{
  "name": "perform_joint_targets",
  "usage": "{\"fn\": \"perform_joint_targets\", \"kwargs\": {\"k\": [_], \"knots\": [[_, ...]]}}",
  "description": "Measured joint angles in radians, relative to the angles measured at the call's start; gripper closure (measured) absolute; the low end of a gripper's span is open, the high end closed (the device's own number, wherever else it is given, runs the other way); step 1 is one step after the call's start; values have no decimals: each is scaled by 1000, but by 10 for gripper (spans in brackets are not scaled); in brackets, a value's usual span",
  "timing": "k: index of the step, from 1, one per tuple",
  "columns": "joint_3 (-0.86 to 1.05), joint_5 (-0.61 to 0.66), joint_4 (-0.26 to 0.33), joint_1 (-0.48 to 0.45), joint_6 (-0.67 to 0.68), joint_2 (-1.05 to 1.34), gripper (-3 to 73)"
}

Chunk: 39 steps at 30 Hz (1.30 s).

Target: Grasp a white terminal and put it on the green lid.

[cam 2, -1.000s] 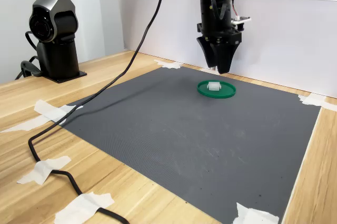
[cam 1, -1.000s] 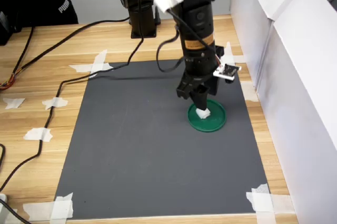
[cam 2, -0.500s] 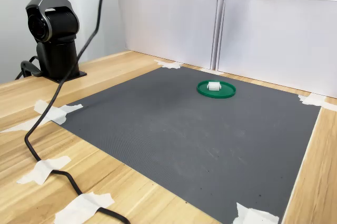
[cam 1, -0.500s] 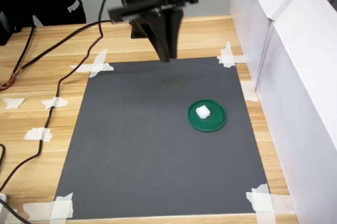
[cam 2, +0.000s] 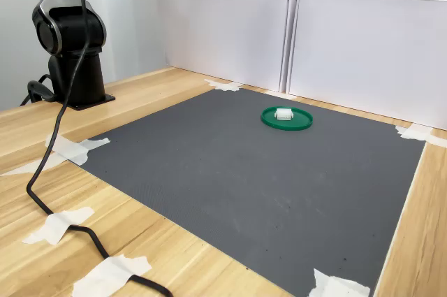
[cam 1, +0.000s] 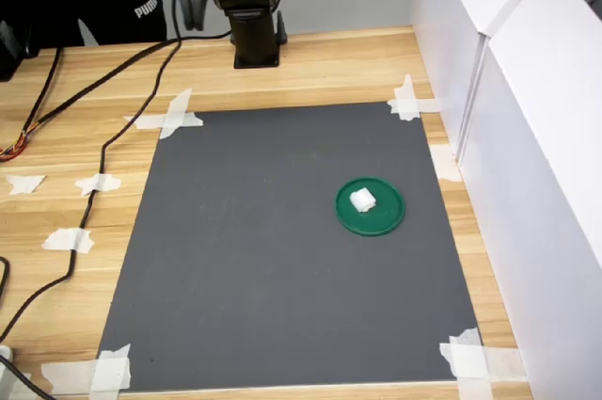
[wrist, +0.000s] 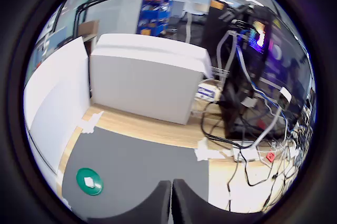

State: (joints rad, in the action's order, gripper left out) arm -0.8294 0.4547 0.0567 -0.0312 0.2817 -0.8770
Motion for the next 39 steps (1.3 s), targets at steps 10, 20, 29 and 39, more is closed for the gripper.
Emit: {"fn": "perform_joint_targets", "kwargs": {"k": [10, 20, 29, 39], "knots": [[231, -54, 0, -79, -40, 213, 711], [393, -30, 11, -79, -19, 388, 711], [596, -137, 40, -79, -17, 538, 711], [654, -175, 83, -79, -14, 546, 711]]}}
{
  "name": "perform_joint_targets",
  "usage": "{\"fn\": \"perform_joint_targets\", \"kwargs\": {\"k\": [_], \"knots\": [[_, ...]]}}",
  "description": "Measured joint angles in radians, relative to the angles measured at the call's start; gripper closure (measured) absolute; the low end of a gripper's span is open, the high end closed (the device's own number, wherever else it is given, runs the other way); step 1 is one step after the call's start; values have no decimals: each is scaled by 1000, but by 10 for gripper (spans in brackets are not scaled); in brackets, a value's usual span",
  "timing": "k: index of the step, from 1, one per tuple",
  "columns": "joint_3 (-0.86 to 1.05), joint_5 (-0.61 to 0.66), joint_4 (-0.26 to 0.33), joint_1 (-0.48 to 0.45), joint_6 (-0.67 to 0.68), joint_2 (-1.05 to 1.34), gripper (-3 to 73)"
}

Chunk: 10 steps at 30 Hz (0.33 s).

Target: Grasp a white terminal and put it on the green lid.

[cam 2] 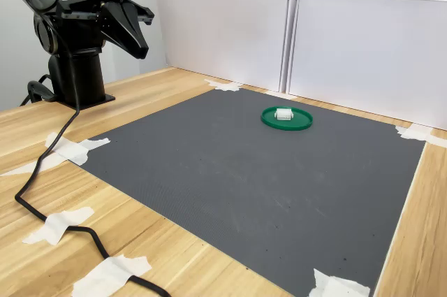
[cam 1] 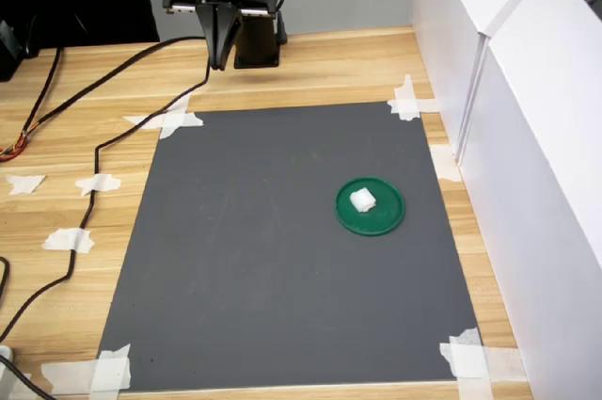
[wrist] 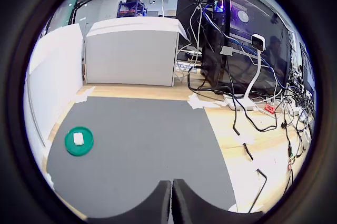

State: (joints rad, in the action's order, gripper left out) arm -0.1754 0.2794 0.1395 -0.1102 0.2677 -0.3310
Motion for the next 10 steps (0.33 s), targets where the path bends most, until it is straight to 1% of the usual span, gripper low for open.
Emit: {"fn": "perform_joint_targets", "kwargs": {"k": [4, 6, 10], "knots": [[0, -2, 60, 0, 0, 1, 711], [0, -2, 79, 13, 0, 1, 711], [0, -2, 79, 120, 0, 1, 711]]}}
